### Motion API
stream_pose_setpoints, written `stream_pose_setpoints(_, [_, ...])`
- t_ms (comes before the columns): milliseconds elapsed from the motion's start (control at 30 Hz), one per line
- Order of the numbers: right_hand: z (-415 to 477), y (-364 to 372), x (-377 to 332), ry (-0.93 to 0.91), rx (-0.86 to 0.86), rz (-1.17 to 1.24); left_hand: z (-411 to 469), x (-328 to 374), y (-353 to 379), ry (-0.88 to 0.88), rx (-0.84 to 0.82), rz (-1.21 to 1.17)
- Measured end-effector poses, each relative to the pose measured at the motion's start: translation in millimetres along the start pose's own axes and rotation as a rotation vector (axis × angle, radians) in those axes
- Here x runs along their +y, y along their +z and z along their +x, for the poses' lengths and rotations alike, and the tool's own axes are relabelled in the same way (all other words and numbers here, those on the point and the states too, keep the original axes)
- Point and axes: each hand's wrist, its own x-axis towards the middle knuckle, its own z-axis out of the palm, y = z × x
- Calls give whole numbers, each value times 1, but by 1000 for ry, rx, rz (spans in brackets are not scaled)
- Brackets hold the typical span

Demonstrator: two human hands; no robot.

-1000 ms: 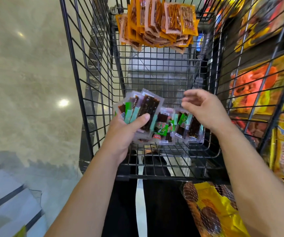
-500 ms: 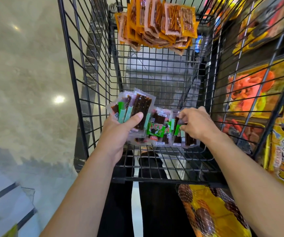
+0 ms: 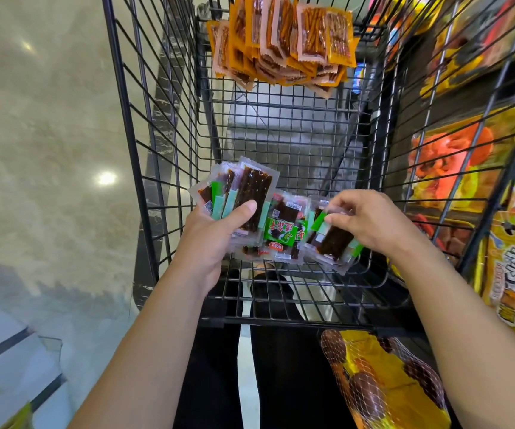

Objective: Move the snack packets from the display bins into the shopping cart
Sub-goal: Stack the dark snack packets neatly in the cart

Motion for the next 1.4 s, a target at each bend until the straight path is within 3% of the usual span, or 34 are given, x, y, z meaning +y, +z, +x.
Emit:
stream_pose_setpoints(300, [-57,-53,-49,-77,280,655,-43,48,8,79,-28,-25])
stream_pose_setpoints(433, [-105,-90,-80,-107,401,781,-80,96,13,141,-80,-39])
stream_pose_setpoints(600, [-177,-126,-123,-160,530,867,-136,156,19,253,-144,-45])
stream_pose_setpoints(800, [-280,-142,-174,-192,802,873,-204,212,12,434,-409,32])
stream_pose_setpoints(967, [-355,-147,-197,-246,952,906,-258,241,18,466,-571,128])
stream_pose_setpoints(1167, [-453,-145,-187,-216,1229,923,-317,249,64,487,-761,219])
stream_pose_setpoints(1400, [-572,-114,-132,-106,1481,932,-383,197,143,533,-972,280])
